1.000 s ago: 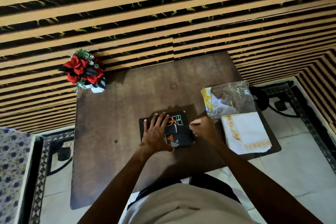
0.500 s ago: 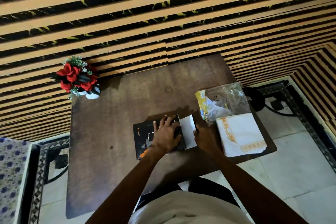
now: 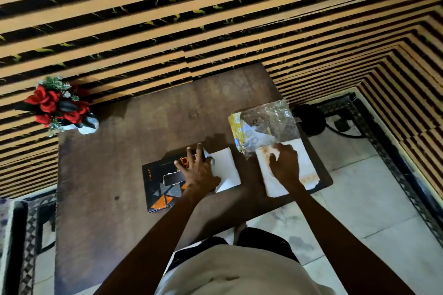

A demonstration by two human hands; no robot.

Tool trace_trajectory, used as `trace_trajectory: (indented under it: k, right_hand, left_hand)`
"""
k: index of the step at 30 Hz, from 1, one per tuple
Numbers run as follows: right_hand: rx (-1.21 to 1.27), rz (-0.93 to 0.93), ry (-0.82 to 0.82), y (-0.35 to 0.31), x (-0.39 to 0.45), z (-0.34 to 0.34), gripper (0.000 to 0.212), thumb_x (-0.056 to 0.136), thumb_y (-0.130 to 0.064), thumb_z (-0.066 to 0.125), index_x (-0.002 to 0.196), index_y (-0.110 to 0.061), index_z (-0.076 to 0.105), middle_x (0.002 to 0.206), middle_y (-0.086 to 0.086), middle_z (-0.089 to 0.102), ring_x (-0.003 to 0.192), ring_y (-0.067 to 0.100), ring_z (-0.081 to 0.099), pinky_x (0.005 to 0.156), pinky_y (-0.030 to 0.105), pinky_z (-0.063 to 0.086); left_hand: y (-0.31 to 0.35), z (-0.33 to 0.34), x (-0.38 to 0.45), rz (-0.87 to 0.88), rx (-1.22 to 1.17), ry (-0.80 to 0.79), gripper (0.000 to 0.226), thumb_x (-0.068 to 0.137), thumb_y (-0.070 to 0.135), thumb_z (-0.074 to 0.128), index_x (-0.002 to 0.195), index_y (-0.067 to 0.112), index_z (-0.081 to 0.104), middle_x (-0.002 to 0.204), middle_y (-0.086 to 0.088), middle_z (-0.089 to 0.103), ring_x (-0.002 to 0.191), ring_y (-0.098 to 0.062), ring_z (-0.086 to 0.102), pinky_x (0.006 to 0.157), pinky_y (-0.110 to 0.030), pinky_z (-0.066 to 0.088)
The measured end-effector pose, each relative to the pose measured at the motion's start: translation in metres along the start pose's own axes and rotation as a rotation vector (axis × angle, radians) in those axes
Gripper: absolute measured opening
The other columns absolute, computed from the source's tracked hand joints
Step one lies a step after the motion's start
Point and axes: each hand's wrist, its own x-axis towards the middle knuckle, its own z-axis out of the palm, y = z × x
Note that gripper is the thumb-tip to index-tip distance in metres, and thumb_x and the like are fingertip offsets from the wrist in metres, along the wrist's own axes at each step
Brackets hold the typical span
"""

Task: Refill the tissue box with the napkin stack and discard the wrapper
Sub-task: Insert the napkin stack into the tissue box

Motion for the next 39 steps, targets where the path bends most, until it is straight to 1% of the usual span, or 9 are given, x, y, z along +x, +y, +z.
trace_trajectory:
  k: [3, 6, 11, 15, 20, 24, 31, 35, 39]
  right_hand:
    - [-0.013, 0.244, -0.070, 0.044, 0.021, -0.017, 0.070, 0.084, -0.034, 0.063, 0.143, -0.008, 0.037, 0.144, 0.023, 0.042, 0.134, 0.042, 0.038, 0.108, 0.052, 0.037]
    - [-0.004, 0.298, -0.129, 0.076, 0.034, -0.031, 0.085, 0.078, -0.043, 0.072, 0.144, -0.007, 0.033, 0.140, 0.025, 0.043, 0.129, 0.044, 0.042, 0.107, 0.050, 0.038]
    - [0.330, 0.406, -0.383, 0.092, 0.049, -0.049, 0.046, 0.072, -0.032, 0.082, 0.110, -0.012, 0.064, 0.115, 0.013, 0.068, 0.097, 0.027, 0.061, 0.090, 0.037, 0.047]
    - [0.457, 0.475, -0.526, 0.097, 0.062, -0.052, 0.050, 0.060, -0.024, 0.090, 0.102, -0.013, 0.065, 0.110, 0.016, 0.071, 0.100, 0.033, 0.067, 0.095, 0.050, 0.052]
    - [0.394, 0.462, -0.808, 0.093, 0.064, -0.063, 0.053, 0.069, -0.021, 0.081, 0.117, -0.017, 0.059, 0.113, 0.007, 0.069, 0.111, 0.029, 0.060, 0.102, 0.057, 0.044]
    - [0.447, 0.346, -0.958, 0.094, 0.057, -0.069, 0.050, 0.087, -0.014, 0.066, 0.133, -0.017, 0.047, 0.127, 0.014, 0.063, 0.116, 0.034, 0.058, 0.079, 0.049, 0.054]
    - [0.773, 0.210, -0.862, 0.098, 0.054, -0.078, 0.039, 0.085, -0.002, 0.064, 0.117, -0.024, 0.061, 0.120, 0.014, 0.068, 0.111, 0.034, 0.063, 0.095, 0.056, 0.050]
    - [1.097, 0.266, -0.829, 0.062, 0.042, -0.076, 0.030, 0.075, 0.006, 0.066, 0.102, -0.008, 0.069, 0.090, 0.010, 0.076, 0.077, 0.021, 0.073, 0.064, 0.031, 0.060]
    - [1.136, 0.243, -0.858, 0.020, 0.030, -0.034, 0.034, 0.080, 0.014, 0.055, 0.105, -0.005, 0.065, 0.088, 0.008, 0.077, 0.075, 0.020, 0.074, 0.065, 0.030, 0.060]
  left_hand:
    - [0.006, 0.001, 0.003, -0.044, 0.015, -0.057, 0.099, 0.070, 0.059, 0.072, 0.150, 0.032, 0.020, 0.162, -0.004, -0.018, 0.147, -0.038, -0.020, 0.108, -0.078, 0.004]
    - [0.008, 0.002, 0.005, -0.063, 0.037, -0.094, 0.127, 0.059, 0.060, 0.079, 0.154, 0.025, 0.001, 0.160, -0.005, -0.026, 0.146, -0.039, -0.024, 0.107, -0.078, 0.005]
    - [0.010, 0.005, 0.008, -0.064, 0.068, -0.131, 0.152, 0.043, 0.066, 0.083, 0.152, 0.020, -0.013, 0.154, -0.007, -0.038, 0.142, -0.044, -0.030, 0.104, -0.079, 0.006]
    - [0.012, 0.006, 0.008, -0.072, 0.075, -0.134, 0.154, 0.043, 0.064, 0.085, 0.152, 0.017, -0.014, 0.152, -0.008, -0.042, 0.140, -0.046, -0.030, 0.104, -0.080, 0.007]
    - [0.011, 0.005, 0.010, -0.063, 0.069, -0.130, 0.157, 0.043, 0.062, 0.086, 0.150, 0.017, -0.019, 0.148, -0.008, -0.046, 0.141, -0.047, -0.029, 0.105, -0.080, 0.009]
    - [0.008, 0.006, 0.011, -0.045, 0.048, -0.122, 0.160, 0.039, 0.061, 0.087, 0.150, 0.018, -0.019, 0.149, -0.008, -0.046, 0.140, -0.046, -0.030, 0.104, -0.081, 0.008]
    - [0.005, 0.005, 0.007, -0.018, 0.015, -0.126, 0.157, 0.041, 0.055, 0.090, 0.152, 0.015, -0.014, 0.153, -0.010, -0.040, 0.141, -0.046, -0.028, 0.104, -0.079, 0.008]
    - [0.003, 0.003, 0.004, -0.018, -0.015, -0.109, 0.156, 0.042, 0.051, 0.091, 0.151, 0.018, -0.016, 0.154, -0.009, -0.039, 0.143, -0.044, -0.027, 0.105, -0.078, 0.007]
    - [-0.001, 0.001, 0.004, 0.022, -0.095, -0.066, 0.152, 0.044, 0.047, 0.092, 0.151, 0.025, -0.014, 0.155, -0.010, -0.037, 0.143, -0.044, -0.026, 0.103, -0.080, 0.004]
